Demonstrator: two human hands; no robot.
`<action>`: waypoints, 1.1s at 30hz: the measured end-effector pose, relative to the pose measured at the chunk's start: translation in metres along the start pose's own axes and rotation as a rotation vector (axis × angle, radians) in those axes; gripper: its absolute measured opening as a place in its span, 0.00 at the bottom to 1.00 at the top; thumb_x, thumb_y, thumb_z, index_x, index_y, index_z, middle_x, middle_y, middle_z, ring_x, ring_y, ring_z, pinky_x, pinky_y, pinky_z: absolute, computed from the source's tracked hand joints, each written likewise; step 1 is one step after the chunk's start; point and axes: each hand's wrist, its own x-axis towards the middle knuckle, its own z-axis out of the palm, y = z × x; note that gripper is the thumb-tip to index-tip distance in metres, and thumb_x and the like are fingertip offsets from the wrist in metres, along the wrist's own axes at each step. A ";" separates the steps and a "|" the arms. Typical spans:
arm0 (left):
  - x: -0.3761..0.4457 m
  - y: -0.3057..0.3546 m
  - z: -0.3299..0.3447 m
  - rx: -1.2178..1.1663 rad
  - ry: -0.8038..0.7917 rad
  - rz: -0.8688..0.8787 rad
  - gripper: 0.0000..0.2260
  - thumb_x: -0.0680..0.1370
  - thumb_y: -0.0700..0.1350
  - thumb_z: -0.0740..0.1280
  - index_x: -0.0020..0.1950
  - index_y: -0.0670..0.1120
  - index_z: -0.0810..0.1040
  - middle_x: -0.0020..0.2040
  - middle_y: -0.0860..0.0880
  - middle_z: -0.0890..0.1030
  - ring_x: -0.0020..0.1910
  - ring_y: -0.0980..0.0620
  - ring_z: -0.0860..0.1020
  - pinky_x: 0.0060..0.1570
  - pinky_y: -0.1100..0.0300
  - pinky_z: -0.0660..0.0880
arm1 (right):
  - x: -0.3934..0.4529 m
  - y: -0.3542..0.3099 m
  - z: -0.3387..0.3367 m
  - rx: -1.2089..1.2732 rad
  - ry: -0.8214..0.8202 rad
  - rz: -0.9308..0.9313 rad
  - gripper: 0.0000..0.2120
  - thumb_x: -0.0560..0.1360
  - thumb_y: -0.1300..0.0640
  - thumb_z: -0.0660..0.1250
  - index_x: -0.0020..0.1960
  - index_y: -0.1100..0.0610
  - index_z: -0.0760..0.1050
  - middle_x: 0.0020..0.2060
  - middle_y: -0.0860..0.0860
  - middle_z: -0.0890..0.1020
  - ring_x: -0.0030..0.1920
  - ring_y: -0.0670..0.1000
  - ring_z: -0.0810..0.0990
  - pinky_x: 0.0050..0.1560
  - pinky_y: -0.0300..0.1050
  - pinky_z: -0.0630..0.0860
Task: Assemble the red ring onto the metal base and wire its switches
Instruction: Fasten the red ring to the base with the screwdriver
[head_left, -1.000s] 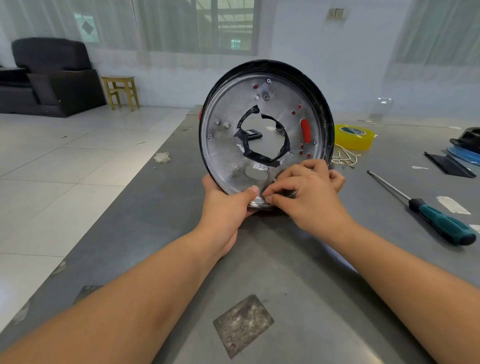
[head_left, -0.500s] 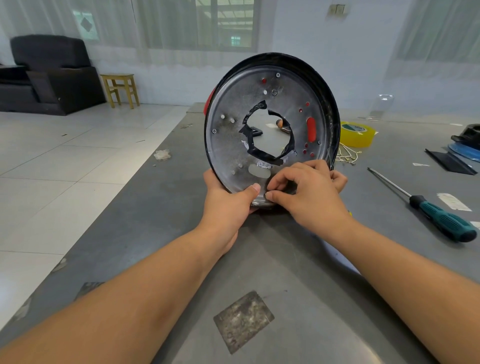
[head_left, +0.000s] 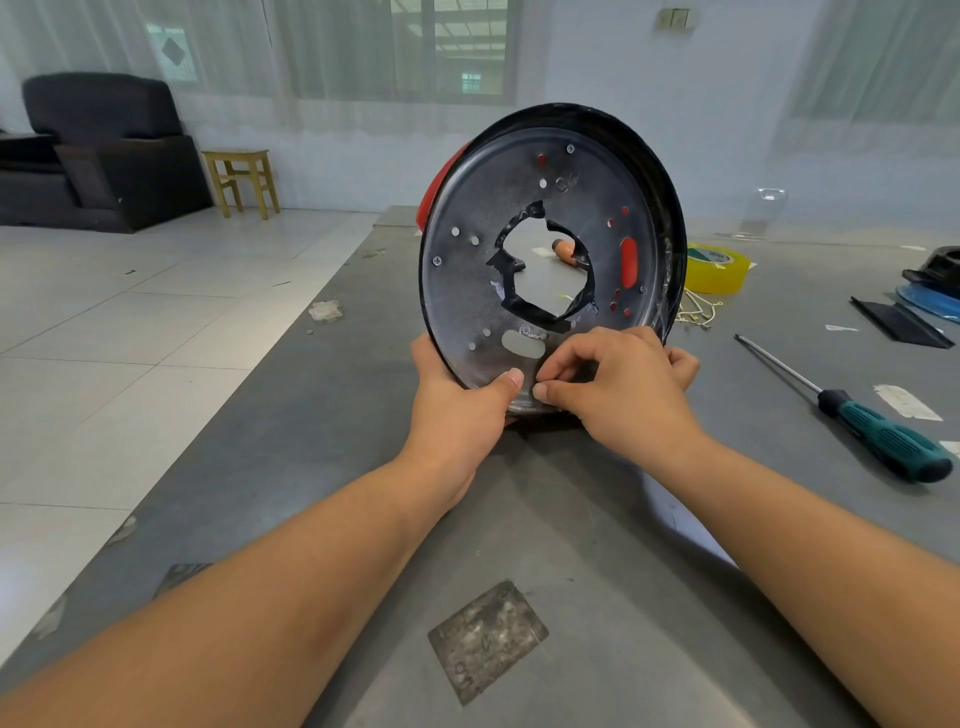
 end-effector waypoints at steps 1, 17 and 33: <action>0.001 -0.001 -0.001 -0.007 0.000 -0.001 0.28 0.74 0.37 0.76 0.59 0.63 0.67 0.60 0.50 0.84 0.60 0.46 0.84 0.60 0.39 0.81 | 0.000 0.000 0.000 0.002 -0.001 -0.003 0.06 0.69 0.41 0.77 0.39 0.37 0.80 0.38 0.34 0.79 0.53 0.41 0.64 0.45 0.48 0.50; 0.005 0.004 0.001 -0.180 0.047 -0.117 0.25 0.77 0.29 0.73 0.63 0.53 0.68 0.61 0.44 0.83 0.57 0.43 0.85 0.55 0.40 0.84 | -0.002 0.003 0.007 -0.042 0.009 -0.116 0.01 0.74 0.43 0.73 0.45 0.36 0.82 0.46 0.33 0.80 0.59 0.42 0.66 0.48 0.46 0.49; 0.015 0.002 -0.005 -0.296 0.109 -0.152 0.25 0.77 0.31 0.74 0.63 0.52 0.68 0.61 0.48 0.82 0.55 0.49 0.85 0.44 0.55 0.85 | 0.005 0.040 -0.018 0.059 0.269 -0.142 0.06 0.79 0.53 0.68 0.54 0.54 0.76 0.49 0.45 0.75 0.55 0.53 0.73 0.58 0.49 0.67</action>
